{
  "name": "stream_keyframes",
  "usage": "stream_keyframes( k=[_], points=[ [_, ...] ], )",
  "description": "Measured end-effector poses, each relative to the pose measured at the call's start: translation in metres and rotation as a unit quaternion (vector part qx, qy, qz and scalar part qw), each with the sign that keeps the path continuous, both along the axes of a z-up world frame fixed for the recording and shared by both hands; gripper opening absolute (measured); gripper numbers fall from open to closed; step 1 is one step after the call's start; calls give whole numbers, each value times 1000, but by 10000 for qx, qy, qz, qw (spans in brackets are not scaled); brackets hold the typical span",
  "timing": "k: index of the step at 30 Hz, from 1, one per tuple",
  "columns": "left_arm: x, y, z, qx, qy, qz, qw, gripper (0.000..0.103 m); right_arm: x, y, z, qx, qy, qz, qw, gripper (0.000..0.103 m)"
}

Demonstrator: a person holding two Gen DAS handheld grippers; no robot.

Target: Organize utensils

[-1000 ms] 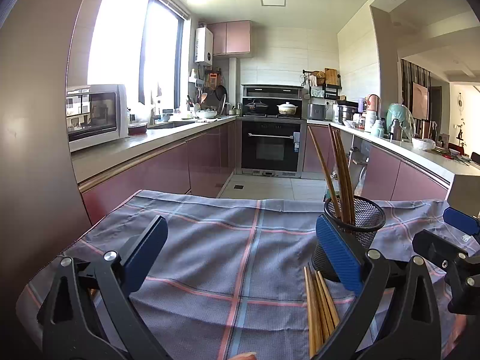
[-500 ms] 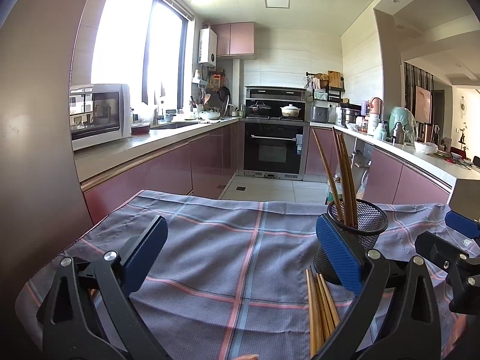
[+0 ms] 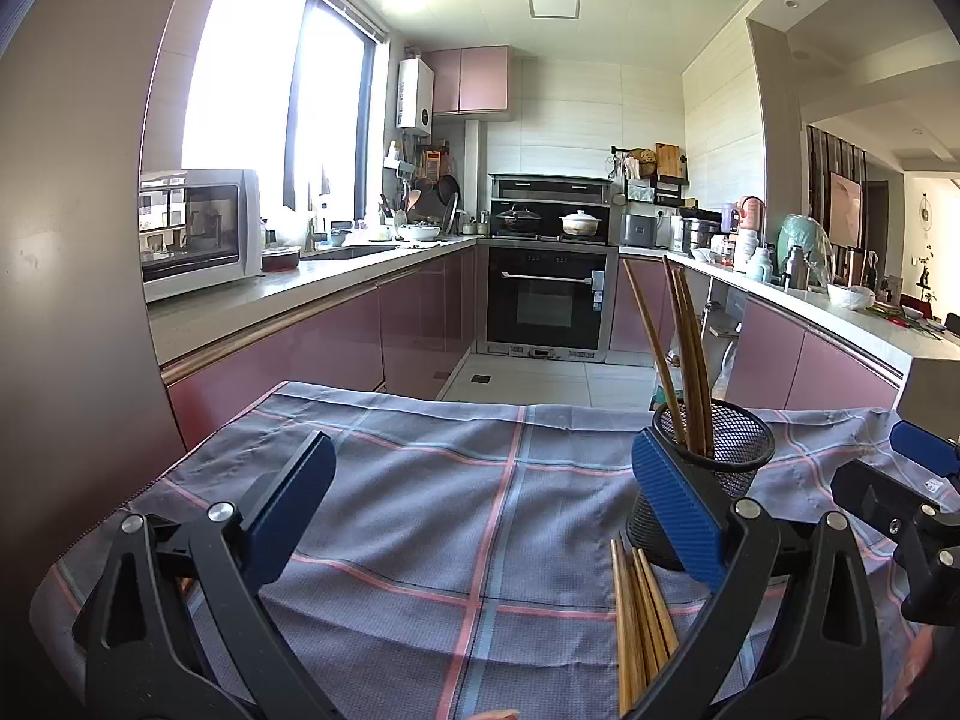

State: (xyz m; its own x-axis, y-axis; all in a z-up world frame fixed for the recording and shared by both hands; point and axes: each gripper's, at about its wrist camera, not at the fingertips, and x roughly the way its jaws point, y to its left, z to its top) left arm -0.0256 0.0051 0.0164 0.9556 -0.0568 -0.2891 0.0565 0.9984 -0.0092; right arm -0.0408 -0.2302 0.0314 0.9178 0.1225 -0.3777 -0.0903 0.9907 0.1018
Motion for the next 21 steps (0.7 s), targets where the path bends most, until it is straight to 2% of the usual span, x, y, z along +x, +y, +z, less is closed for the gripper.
stream_keyframes(
  k=[21],
  points=[
    [-1,2,1,-10,-67,10,10000,97,1,0,1,20,-28,7,10000,97]
  ],
)
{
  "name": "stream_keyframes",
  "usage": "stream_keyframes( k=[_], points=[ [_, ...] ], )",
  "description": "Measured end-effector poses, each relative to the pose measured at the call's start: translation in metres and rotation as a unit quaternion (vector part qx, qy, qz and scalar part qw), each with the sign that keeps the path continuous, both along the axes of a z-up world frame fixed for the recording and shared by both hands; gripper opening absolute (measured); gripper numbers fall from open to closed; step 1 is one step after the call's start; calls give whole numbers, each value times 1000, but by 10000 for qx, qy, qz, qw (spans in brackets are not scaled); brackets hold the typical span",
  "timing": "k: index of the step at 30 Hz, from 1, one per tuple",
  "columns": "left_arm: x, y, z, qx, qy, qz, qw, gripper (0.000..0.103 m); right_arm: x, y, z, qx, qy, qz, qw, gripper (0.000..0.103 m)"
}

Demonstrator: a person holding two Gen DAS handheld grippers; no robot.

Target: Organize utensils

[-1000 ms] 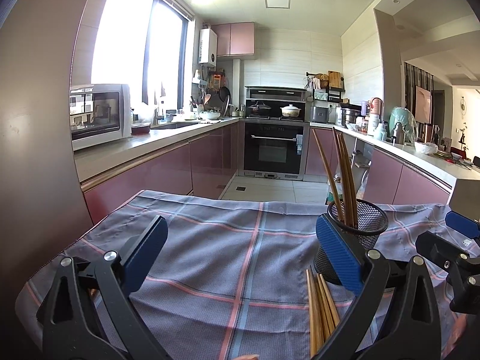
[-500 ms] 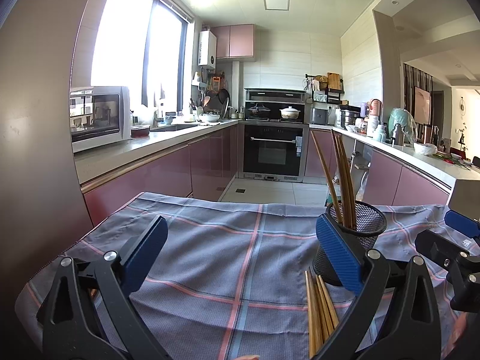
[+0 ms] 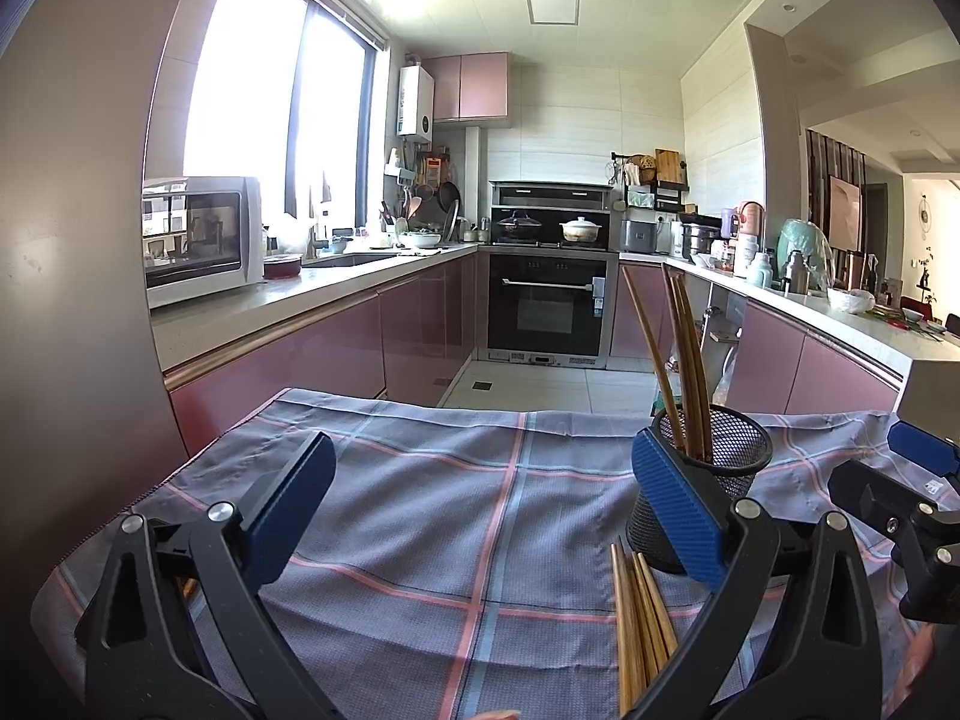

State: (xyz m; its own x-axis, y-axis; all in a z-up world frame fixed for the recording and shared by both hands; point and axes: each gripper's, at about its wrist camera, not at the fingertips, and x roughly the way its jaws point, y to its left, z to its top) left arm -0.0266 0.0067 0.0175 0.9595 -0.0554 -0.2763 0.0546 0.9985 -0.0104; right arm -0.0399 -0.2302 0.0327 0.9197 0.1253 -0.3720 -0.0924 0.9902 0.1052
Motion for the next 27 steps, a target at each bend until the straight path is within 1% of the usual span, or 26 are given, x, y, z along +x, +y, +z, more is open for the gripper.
stream_keyframes(
  k=[27],
  points=[
    [2,2,-5,-10,31,-18,10000,97,1,0,-1,98,20,41,9999,97]
  ],
)
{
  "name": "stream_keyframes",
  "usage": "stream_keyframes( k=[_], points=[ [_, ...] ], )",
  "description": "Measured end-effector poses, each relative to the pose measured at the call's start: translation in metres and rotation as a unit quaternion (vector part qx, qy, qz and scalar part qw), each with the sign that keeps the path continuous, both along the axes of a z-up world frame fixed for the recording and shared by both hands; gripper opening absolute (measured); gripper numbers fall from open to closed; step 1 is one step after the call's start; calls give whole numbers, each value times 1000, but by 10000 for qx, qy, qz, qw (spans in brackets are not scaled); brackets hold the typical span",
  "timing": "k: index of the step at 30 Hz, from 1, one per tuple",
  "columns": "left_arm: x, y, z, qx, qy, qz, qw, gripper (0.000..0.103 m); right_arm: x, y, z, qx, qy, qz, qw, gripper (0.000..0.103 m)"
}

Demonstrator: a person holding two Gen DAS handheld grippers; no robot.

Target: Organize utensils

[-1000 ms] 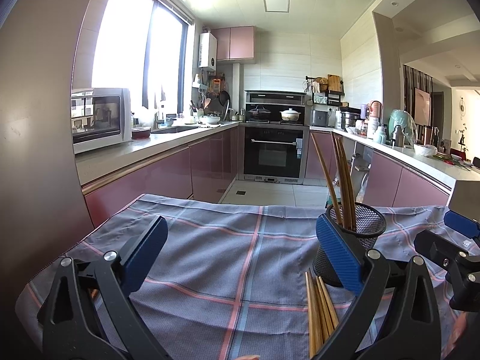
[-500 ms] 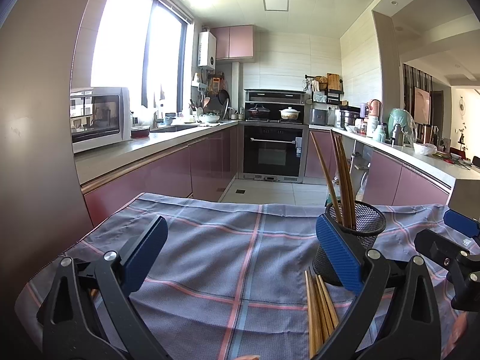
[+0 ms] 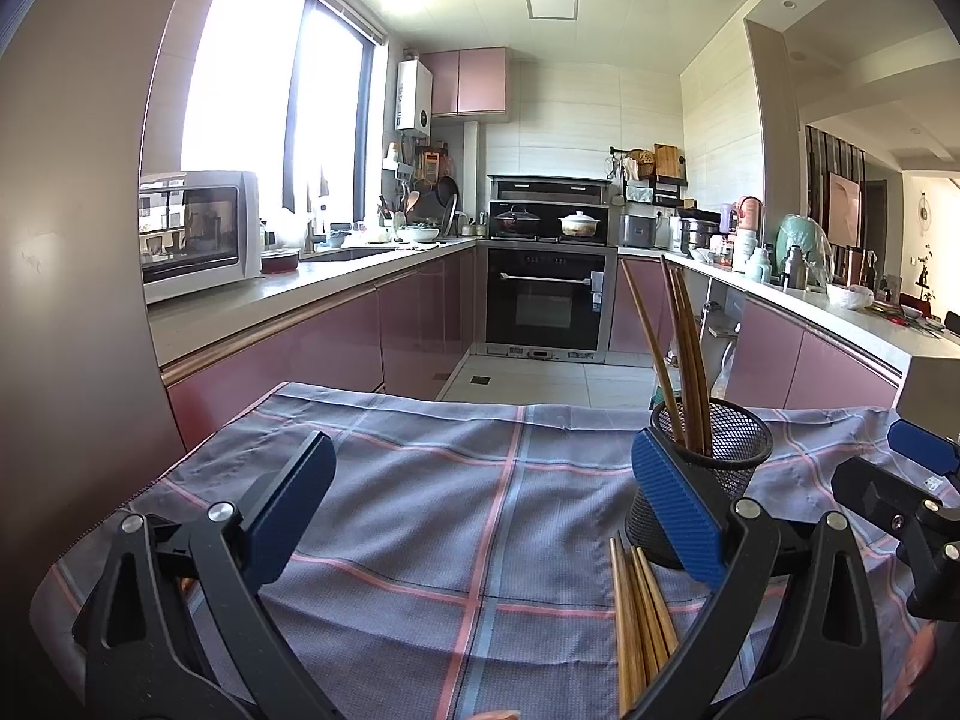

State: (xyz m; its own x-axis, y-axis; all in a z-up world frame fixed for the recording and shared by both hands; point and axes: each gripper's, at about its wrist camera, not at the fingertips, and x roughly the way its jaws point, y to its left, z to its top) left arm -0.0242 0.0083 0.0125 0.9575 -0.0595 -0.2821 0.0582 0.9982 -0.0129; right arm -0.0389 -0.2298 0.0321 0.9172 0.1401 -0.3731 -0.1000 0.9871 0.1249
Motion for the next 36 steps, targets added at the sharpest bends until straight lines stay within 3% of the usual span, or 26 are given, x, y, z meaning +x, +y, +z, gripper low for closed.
stream_keyframes(
  k=[23,36],
  points=[
    [-3,0,-1,22,48,-16,10000,97,-6,-4,-3,37,-1,36,10000,97],
    [3,-3,-4,128,336,-118,9993,97,-2,-3,-8,57,182,126,9997,97]
  ],
)
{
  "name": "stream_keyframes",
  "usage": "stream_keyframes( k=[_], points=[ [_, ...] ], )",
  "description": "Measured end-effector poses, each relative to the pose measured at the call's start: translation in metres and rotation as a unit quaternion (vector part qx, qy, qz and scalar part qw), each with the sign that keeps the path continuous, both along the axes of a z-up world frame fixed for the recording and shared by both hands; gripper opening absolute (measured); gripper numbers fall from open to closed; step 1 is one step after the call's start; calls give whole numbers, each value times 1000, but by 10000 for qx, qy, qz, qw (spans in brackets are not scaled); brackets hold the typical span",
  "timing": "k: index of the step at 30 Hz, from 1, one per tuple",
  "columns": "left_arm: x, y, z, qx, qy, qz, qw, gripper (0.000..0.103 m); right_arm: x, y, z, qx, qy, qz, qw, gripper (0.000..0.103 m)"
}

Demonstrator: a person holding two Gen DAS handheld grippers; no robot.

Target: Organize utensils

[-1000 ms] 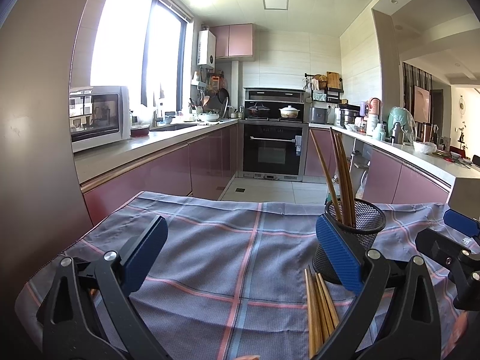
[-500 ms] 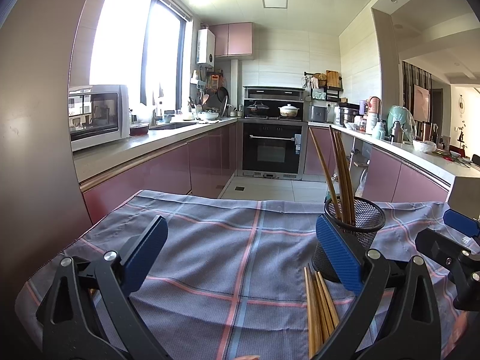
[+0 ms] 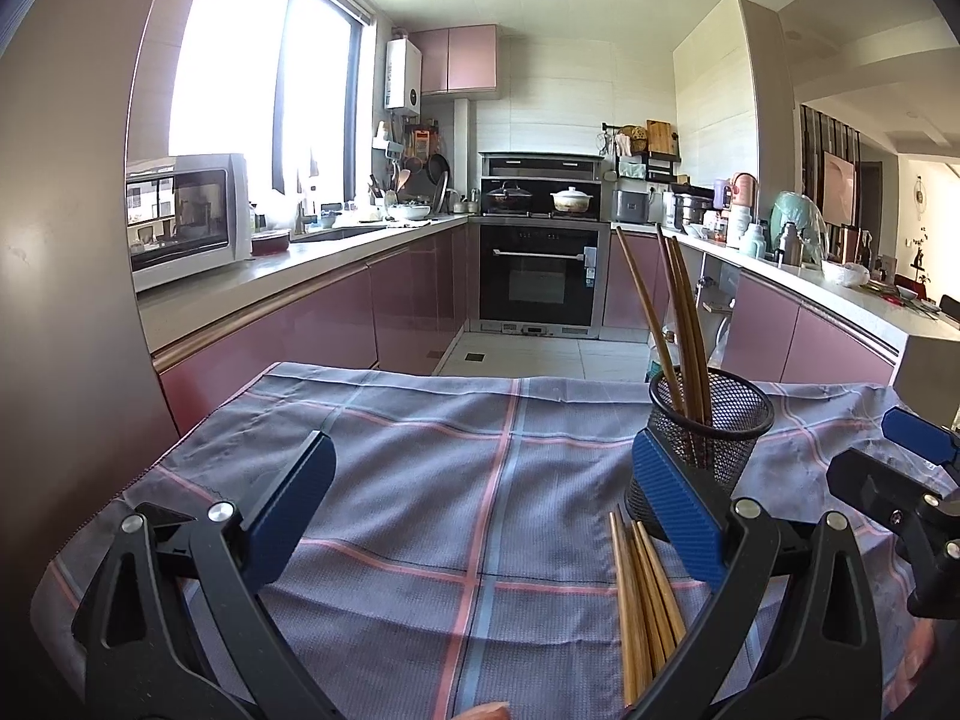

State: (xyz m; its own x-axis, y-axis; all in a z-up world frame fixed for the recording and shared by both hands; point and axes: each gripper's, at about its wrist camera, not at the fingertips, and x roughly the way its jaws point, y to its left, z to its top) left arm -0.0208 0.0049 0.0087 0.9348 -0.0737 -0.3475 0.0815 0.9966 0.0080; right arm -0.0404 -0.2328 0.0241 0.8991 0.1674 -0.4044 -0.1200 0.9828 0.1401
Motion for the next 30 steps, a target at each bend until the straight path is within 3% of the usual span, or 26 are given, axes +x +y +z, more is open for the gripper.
stream_keyframes(
  k=[10,15,23,30],
  points=[
    [9,-7,-14,270,512,-295,9979,97,7,10,-9,-33,397,345,9986,95],
    [13,-9,-20,366,719,-445,9957,97,14,18,-20,-33,772,567,9954,87],
    [16,-5,-33,547,1103,-628,9904,82,32,36,-45,-164,1685,955,9809,60],
    [13,-8,-43,676,1344,-942,9841,72,41,50,-58,-282,2098,1154,9705,30]
  ],
)
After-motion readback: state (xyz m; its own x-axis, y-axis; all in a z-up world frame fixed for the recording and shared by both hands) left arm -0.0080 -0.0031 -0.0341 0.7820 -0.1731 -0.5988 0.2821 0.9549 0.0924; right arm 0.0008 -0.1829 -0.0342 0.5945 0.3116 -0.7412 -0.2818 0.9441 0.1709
